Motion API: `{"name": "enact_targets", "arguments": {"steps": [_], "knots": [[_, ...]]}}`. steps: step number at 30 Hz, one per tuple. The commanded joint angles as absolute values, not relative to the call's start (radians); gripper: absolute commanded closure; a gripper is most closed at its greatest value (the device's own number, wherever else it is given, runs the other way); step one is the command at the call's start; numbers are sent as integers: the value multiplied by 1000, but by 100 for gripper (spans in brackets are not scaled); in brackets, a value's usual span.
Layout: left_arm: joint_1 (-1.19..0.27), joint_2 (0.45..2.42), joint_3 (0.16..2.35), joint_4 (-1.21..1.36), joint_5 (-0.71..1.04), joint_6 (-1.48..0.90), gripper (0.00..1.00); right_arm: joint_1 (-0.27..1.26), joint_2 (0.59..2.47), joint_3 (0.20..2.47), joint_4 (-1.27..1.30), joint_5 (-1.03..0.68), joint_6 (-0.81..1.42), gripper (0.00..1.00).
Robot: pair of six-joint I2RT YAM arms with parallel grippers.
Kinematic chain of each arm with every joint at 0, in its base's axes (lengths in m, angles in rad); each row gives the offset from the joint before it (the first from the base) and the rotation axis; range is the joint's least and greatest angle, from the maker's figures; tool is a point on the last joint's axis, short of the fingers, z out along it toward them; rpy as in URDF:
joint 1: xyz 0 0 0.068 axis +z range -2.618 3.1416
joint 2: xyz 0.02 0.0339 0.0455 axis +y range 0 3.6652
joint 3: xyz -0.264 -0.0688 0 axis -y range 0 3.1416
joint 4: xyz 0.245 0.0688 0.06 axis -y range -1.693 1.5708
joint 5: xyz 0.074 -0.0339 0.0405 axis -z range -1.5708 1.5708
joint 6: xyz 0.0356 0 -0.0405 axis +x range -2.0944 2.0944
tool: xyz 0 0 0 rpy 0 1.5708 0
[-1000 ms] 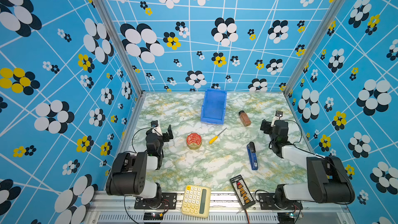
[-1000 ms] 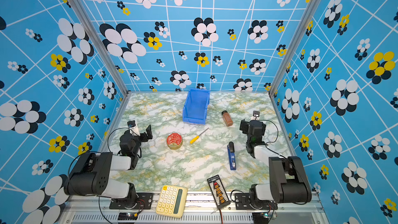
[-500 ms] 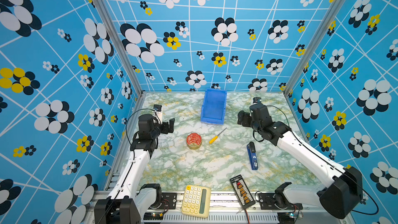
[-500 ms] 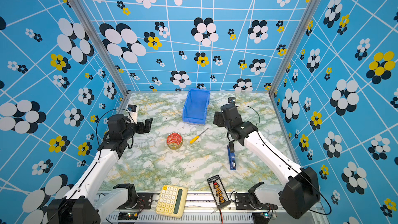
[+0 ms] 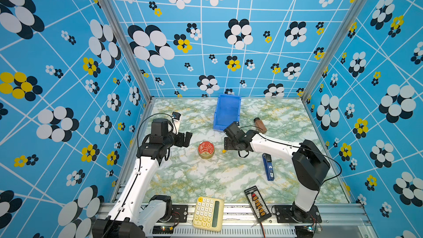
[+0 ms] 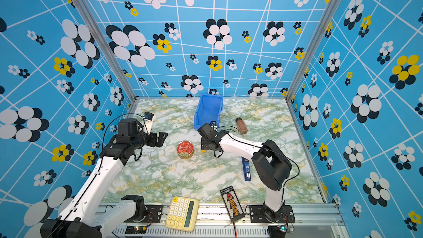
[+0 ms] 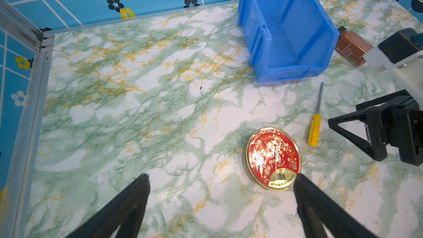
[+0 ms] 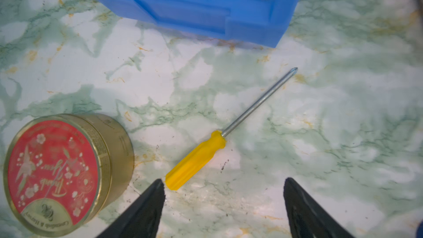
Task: Put the screwdriver in the bin
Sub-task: 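Reach the right gripper over the yellow-handled screwdriver while the left arm lifts slightly, then lower the right gripper and close it on the screwdriver's yellow handle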
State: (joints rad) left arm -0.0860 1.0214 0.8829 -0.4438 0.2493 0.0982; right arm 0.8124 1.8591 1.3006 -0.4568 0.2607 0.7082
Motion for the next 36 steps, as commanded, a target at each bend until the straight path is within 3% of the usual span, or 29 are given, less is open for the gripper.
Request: {"name": "enact_targets", "arguments": {"steps": [1,16,36], "knots": [[-99,1009,910,-477,267,106,1,818,1919,1371,-451,232,749,21],[-126,1037,903,-473,270,127,1,842,2029,1430,-543,315,725,25],[-143,1037,911,-480,267,121,1,842,1996,1351,-533,327,725,24]]}}
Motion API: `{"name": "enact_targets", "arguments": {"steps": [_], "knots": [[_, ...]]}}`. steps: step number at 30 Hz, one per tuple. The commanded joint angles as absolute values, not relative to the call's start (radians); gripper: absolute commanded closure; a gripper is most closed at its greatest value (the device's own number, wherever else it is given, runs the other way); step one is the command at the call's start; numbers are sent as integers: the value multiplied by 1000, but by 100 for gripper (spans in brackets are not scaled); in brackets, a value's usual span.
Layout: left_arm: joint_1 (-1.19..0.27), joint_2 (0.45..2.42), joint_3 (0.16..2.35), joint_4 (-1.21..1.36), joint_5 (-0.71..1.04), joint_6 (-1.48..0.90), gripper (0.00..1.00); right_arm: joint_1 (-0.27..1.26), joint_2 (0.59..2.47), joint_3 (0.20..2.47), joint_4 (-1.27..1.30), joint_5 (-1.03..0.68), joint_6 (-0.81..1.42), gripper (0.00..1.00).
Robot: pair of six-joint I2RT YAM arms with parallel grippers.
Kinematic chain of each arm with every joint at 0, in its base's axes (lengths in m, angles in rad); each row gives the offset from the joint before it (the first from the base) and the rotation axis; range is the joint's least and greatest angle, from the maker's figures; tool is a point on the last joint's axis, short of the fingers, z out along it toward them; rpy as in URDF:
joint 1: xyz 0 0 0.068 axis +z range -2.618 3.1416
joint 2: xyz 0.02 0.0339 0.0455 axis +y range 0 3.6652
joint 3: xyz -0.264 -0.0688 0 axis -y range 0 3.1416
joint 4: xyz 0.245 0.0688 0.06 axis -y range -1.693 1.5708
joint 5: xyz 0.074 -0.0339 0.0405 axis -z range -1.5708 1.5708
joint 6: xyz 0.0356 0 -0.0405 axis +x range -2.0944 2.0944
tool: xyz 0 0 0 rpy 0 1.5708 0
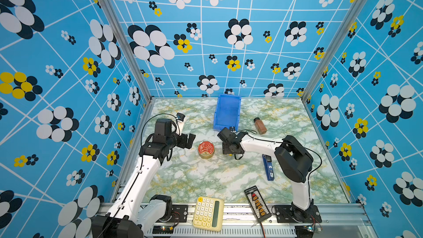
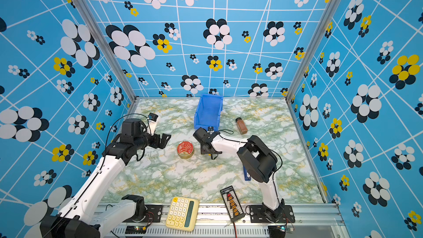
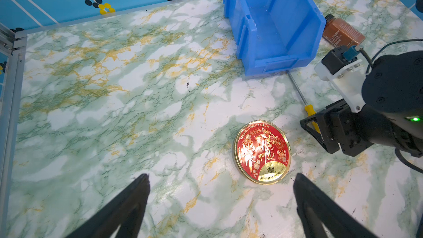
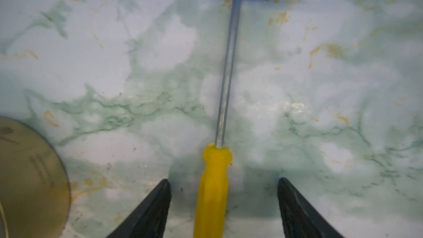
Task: Put the screwdriver in the bin
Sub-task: 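Lower the right gripper and close it on the screwdriver's yellow handle, then lift the screwdriver with the right gripper and carry it over the blue bin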
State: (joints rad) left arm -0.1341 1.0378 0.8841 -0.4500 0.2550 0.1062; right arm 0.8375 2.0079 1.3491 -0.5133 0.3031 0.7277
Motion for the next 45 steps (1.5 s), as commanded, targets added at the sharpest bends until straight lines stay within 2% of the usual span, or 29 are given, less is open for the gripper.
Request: {"name": "enact_targets", "arguments": {"steps": [1,4,9,14,16,21,31,40,45], "knots": [[-143,1037,911,-483,267,120,1,841,1997,1354,-538,332,721,25],[-144,1029,911,-485,266,120,1,842,1994,1345,-548,336,718,27],[-146,1032,918,-491,270,131,1,842,1972,1310,-539,308,697,48],[-153,1051,947,-518,273,161,1,844,1941,1261,-524,289,683,59],[-155,1057,960,-535,273,170,1,842,1927,1247,-512,275,672,68],[-163,1052,972,-555,275,176,1,849,1894,1217,-496,264,649,82],[-166,1057,1003,-581,255,174,1,861,1813,1217,-521,175,543,93],[-169,1060,1014,-592,228,190,1,861,1748,1289,-664,47,497,93],[-168,1062,1038,-616,231,183,1,861,1727,1364,-743,39,476,92]]}}
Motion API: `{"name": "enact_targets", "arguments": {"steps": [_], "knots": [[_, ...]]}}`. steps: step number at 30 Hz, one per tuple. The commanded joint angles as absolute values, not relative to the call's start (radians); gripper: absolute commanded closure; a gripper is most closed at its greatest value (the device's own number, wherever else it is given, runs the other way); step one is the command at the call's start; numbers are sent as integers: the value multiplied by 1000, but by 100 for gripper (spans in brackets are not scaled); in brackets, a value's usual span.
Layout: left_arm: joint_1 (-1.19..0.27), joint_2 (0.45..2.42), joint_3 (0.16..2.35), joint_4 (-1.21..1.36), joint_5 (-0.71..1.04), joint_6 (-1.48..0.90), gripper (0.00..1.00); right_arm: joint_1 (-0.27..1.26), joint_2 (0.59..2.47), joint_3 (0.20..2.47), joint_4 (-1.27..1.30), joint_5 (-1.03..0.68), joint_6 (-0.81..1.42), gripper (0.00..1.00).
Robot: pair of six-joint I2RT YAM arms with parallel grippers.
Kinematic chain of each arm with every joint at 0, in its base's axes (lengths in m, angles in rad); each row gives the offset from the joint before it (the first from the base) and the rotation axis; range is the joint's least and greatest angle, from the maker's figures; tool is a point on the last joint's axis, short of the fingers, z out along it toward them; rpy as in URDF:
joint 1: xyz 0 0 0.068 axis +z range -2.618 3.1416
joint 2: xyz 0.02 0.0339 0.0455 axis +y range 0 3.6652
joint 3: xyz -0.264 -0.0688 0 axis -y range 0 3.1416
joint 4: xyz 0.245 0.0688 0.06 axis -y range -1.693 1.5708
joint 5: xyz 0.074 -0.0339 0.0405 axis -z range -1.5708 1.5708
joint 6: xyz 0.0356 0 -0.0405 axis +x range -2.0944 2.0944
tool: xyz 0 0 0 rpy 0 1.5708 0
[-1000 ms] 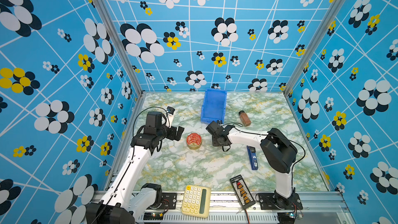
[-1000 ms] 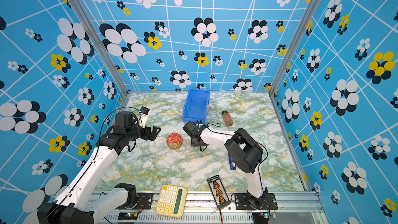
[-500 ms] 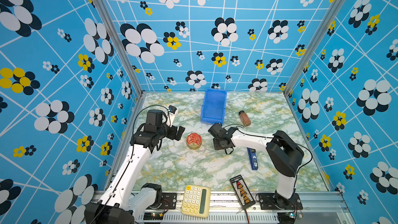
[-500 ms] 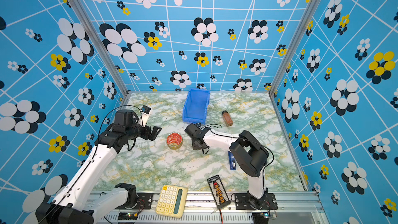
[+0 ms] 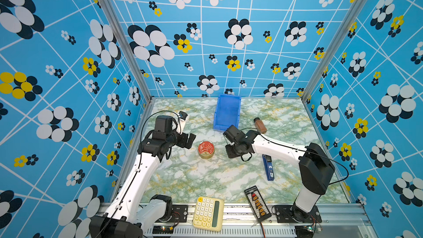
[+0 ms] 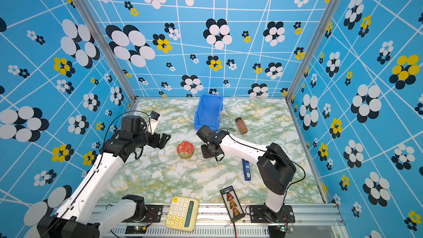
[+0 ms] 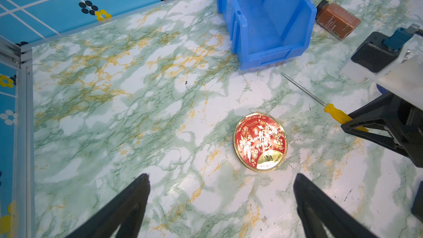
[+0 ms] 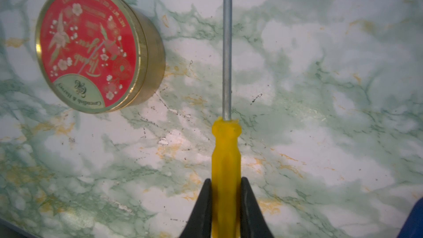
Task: Put the screwdriver in the bin
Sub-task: 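Lift the screwdriver with the right gripper and carry it over the blue bin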
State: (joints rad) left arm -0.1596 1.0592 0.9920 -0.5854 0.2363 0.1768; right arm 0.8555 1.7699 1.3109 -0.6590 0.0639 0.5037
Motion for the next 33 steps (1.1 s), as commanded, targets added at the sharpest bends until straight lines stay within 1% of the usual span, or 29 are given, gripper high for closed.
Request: {"name": "enact_targets", "arguments": {"steps": [1,7,10,12,19,25,29,33], "knots": [[-169,1060,1043,-619,233,178,1,861,1725,1380,-753,46,474,92],[-169,1043,1069,-637,250,161,1,826,1764,1490,-783,43,482,92],[-169,1029,1074,-644,252,170,1,792,1790,1543,-755,44,496,92],[-170,1022,1075,-646,252,172,1,757,1814,1572,-717,46,511,93],[-173,1014,1086,-666,289,165,1,659,2014,1792,-648,39,507,94],[-175,1017,1094,-670,295,164,1,640,2192,1991,-664,91,516,92],[-177,1015,1090,-671,296,163,1,638,2290,2064,-666,112,537,92],[-177,1014,1084,-671,290,167,1,637,2335,2075,-639,132,552,91]]}}
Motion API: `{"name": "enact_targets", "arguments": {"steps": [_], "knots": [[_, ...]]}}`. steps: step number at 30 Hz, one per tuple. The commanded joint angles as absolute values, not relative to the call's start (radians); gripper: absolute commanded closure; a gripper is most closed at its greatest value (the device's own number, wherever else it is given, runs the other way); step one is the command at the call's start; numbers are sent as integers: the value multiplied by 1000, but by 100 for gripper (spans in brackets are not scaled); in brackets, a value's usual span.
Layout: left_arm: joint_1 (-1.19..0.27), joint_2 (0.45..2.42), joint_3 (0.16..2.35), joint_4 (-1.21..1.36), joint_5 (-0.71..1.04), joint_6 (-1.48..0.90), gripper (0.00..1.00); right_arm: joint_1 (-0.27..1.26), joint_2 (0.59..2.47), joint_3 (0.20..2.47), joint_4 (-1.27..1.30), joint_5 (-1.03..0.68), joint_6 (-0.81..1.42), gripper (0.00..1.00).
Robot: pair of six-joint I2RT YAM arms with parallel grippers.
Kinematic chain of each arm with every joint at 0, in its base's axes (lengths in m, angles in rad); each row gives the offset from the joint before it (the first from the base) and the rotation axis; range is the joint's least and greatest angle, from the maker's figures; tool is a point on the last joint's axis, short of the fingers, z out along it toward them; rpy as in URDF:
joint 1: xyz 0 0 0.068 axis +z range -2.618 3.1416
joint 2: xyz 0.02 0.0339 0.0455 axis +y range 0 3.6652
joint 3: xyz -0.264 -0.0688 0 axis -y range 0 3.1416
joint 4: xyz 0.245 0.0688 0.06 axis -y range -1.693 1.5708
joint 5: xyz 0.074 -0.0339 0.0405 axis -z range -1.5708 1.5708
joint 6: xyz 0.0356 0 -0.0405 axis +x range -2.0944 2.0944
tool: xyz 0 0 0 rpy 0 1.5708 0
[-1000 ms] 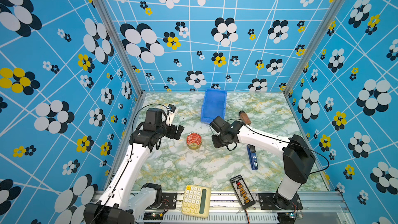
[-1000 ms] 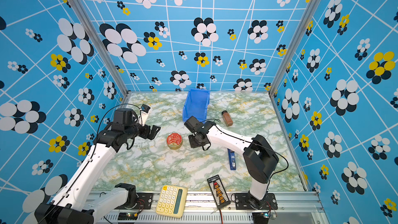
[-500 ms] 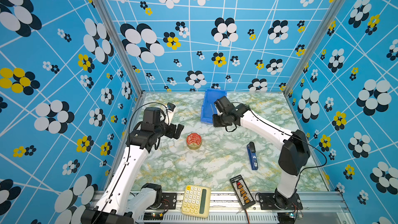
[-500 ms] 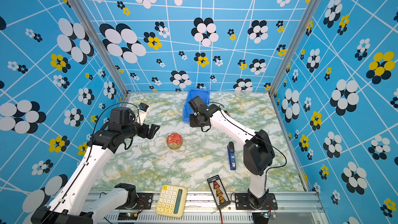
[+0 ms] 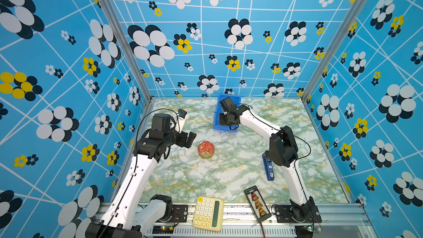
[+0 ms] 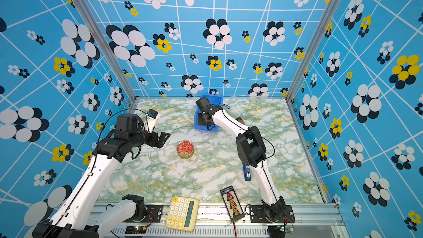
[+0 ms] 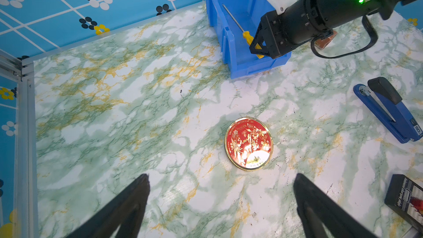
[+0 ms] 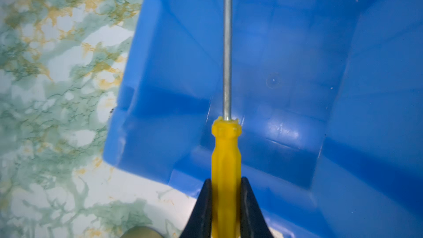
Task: Put the screwdriver in the bin
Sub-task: 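Lift the screwdriver with the right gripper and carry it over the blue bin, then lower the screwdriver into the blue bin and open the right gripper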
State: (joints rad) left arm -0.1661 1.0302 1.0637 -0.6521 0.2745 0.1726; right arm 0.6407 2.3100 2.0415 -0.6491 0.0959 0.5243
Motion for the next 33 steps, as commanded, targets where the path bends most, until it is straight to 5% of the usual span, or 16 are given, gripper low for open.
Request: {"name": "enact_targets", "arguments": {"steps": [1,33], "knots": [[-177,1014,1085,-671,288,169,1,637,2343,2078,-635,137,554,91],[-187,1060,1086,-689,277,199,1,626,2500,2269,-724,166,511,71]]}}
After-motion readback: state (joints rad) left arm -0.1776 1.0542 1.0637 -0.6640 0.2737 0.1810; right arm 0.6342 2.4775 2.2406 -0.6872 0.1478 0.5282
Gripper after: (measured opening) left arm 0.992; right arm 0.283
